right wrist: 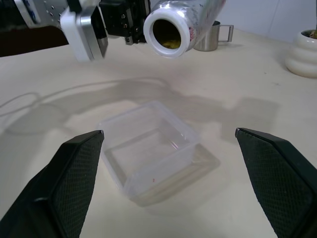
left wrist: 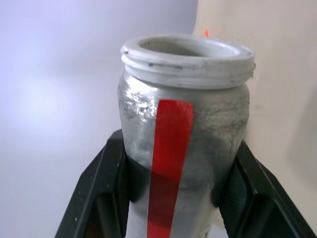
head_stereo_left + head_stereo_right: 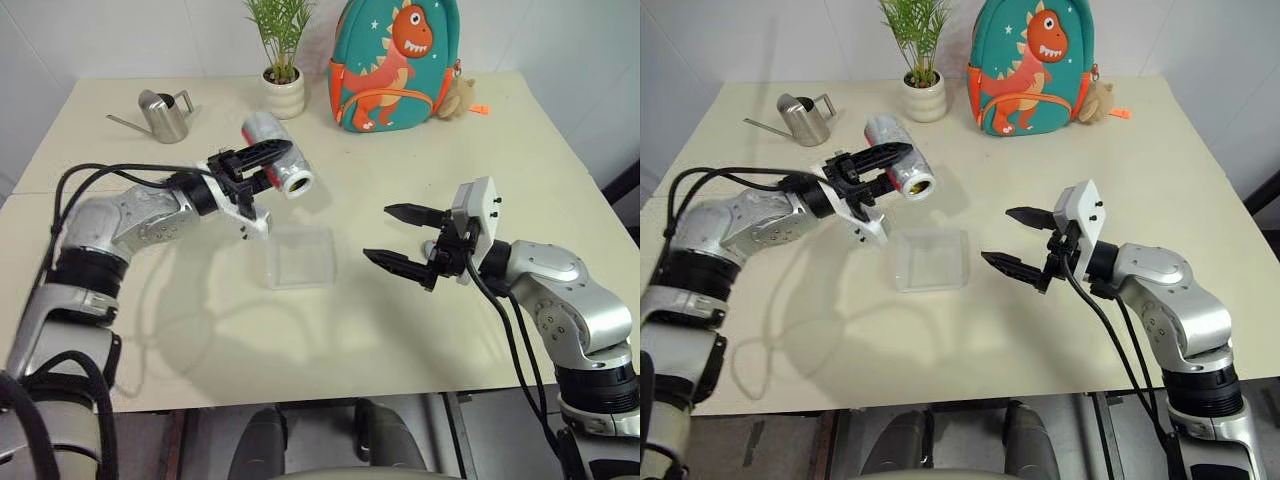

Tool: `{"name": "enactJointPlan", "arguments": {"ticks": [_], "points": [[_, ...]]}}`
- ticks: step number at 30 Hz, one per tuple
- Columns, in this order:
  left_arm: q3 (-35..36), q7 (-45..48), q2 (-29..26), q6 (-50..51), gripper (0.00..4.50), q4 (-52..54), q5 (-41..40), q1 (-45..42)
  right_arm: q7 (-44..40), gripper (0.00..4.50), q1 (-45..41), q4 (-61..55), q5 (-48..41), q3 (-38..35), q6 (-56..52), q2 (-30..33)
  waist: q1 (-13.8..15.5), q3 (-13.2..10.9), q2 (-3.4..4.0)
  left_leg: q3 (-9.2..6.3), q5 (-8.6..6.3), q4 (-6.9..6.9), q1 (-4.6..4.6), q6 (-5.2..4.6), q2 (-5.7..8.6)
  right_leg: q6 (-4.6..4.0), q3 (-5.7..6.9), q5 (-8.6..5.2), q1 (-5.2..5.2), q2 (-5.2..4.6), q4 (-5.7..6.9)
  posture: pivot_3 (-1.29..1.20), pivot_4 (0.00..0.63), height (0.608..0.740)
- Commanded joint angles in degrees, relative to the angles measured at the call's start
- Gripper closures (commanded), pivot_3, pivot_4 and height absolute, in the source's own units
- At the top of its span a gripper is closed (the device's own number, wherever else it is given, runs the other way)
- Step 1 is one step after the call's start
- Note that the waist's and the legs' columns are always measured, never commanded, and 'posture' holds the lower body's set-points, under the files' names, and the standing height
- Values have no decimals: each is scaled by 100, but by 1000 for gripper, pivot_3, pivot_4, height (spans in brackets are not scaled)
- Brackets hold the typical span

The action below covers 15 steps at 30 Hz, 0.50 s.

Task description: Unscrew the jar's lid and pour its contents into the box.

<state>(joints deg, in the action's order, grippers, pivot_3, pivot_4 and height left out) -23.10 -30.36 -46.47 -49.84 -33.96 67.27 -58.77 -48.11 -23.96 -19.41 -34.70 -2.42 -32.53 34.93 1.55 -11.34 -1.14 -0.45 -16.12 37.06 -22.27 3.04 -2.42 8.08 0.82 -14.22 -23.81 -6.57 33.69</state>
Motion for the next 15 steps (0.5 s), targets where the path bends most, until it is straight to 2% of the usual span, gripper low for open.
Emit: {"name": "enactJointPlan", "arguments": {"ticks": [1,8,11,15], "points": [[-760,-2149,-121,708,2623,99,1473,-452,26,16,-71,-85,-12,-6,84,-73,0,0,0,1,-1,0,-1,1,0,0,0,0,0,0,1,0,150,740],[-1740,-3853,-41,1785,2623,-414,2536,-965,107,16,-58,-104,23,-9,67,-233,-2,0,0,3,-2,-1,-6,2,0,1,0,0,-9,0,1,0,150,740],[-1947,-4212,19,2408,2623,-623,2781,-1101,146,16,-40,-116,20,-16,67,-270,-11,0,0,5,-2,-1,-6,2,0,0,-1,-1,-11,1,4,0,150,740],[-2124,-4357,60,2720,2623,-825,2795,-1184,180,16,-15,-143,24,-13,62,-317,-11,0,-1,7,-2,-1,-6,2,0,0,-2,-1,-15,1,8,0,150,740]]}}
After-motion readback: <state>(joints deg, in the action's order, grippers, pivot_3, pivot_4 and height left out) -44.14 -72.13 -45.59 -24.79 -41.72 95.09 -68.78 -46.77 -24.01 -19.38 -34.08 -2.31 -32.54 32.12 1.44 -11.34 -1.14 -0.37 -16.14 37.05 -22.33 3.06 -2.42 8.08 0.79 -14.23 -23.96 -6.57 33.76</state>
